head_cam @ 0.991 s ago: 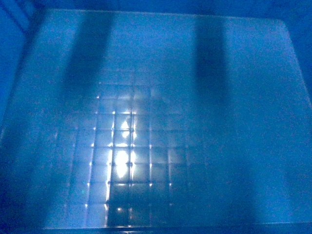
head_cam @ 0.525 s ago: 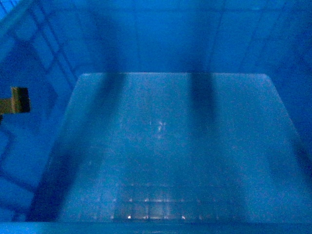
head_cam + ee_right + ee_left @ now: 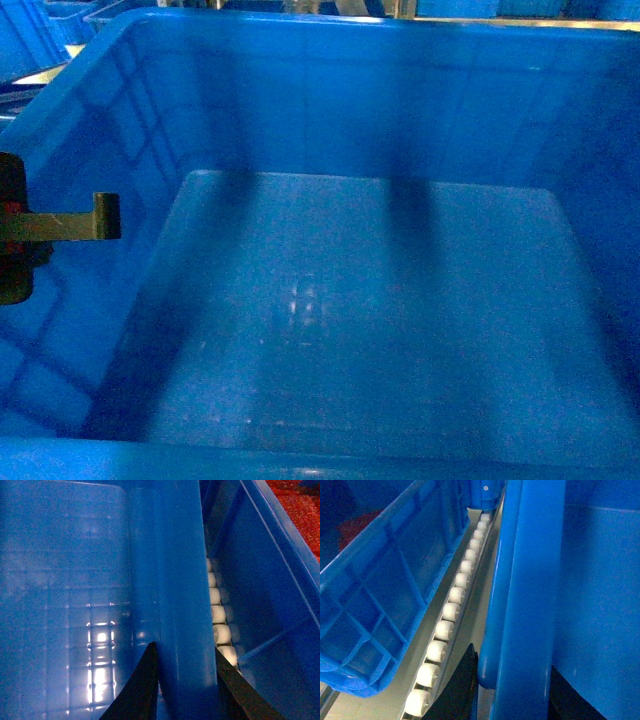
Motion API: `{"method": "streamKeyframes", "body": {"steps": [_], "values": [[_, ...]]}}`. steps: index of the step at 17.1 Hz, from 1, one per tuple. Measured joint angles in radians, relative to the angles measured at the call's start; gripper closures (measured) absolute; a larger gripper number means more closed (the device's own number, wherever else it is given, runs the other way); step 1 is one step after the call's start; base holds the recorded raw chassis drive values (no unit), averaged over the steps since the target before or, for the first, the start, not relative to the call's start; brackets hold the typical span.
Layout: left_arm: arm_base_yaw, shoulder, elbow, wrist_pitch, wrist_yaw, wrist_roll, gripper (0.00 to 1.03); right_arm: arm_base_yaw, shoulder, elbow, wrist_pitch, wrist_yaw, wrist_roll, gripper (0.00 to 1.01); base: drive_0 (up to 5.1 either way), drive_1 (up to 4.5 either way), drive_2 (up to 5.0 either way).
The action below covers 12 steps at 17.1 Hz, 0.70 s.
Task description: Place box next to blue box on left shelf
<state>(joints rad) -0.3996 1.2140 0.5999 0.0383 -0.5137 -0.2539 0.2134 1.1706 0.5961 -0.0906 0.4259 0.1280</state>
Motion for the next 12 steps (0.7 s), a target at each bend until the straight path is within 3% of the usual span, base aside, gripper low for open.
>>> {"method": "streamKeyframes", "body": {"steps": [4, 12], "values": [[-0.019, 0.042, 0.010, -0.003, 0.009, -0.020, 0.84, -0.038, 0.000, -0.011, 0.000, -0.012, -0.013, 0.80, 0.0, 0.00, 0.0], [-0.038, 0.078, 0.042, -0.077, 0.009, -0.047, 0.84, -0.045, 0.026, -0.018, -0.008, -0.010, -0.020, 0.80, 0.0, 0.00, 0.0]]}}
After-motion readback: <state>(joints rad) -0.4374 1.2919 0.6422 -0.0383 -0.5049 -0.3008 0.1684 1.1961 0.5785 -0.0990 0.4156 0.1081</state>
